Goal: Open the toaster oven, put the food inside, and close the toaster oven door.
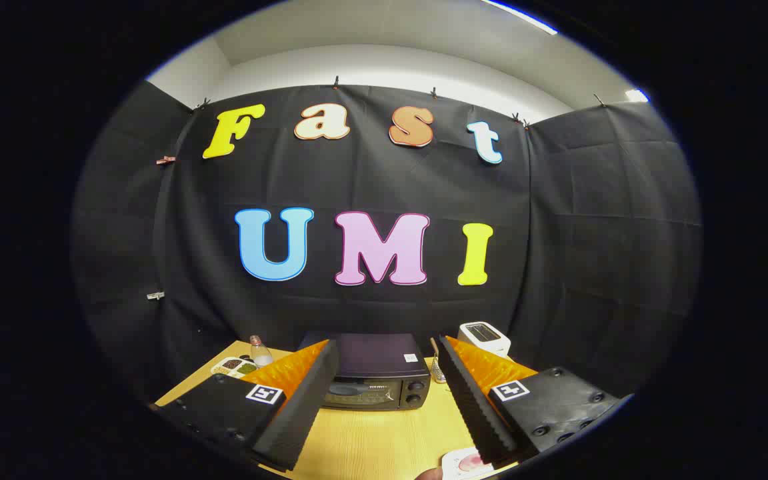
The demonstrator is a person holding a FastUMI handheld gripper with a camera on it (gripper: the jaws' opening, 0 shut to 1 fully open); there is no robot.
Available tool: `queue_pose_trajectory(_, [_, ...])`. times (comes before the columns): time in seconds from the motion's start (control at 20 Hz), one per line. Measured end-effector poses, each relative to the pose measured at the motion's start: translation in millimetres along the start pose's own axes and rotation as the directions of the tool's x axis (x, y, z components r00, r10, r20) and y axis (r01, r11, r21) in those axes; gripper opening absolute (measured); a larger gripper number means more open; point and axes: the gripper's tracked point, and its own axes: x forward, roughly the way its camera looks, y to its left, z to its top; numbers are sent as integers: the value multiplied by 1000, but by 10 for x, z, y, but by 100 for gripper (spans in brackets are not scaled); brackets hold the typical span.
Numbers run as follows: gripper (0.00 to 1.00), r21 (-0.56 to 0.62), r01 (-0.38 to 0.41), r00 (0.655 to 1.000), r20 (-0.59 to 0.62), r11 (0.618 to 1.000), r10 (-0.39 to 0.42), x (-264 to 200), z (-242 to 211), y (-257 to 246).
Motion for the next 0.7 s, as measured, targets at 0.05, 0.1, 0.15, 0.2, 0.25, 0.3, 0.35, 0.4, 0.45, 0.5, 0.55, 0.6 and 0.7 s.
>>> queue_pose_trajectory(0.05, [97,0,0,1000,-1,1000,0,-14,-6,7])
queue_pose_trajectory(0.1, [97,1,0,1000,-1,1000,0,-18,-16,18])
queue_pose_trajectory(0.15, [97,1,1,1000,-3,1000,-1,-21,-32,28])
queue_pose_trajectory(0.2, [97,3,1,1000,-5,1000,-1,-28,-44,32])
queue_pose_trajectory(0.25, [97,6,2,1000,-8,1000,-2,-35,-52,38])
queue_pose_trajectory(0.3, [97,7,3,1000,-10,1000,-3,-41,-60,58])
queue_pose_trajectory(0.35, [98,5,6,1000,-13,1000,-6,-42,-76,58])
queue_pose_trajectory(0.4, [97,2,7,1000,-16,1000,-7,-37,-88,66])
queue_pose_trajectory(0.45, [97,-1,6,1000,-18,1000,-6,-51,-99,68])
queue_pose_trajectory(0.5, [97,-2,7,1000,-18,1000,-7,-55,-112,74])
queue_pose_trajectory(0.55, [97,-3,6,1000,-21,1000,-6,-54,-120,88])
queue_pose_trajectory(0.6, [97,-2,6,1000,-24,1000,-6,-56,-136,88])
queue_pose_trajectory(0.7, [98,0,5,1000,-29,1000,-5,-54,-151,113])
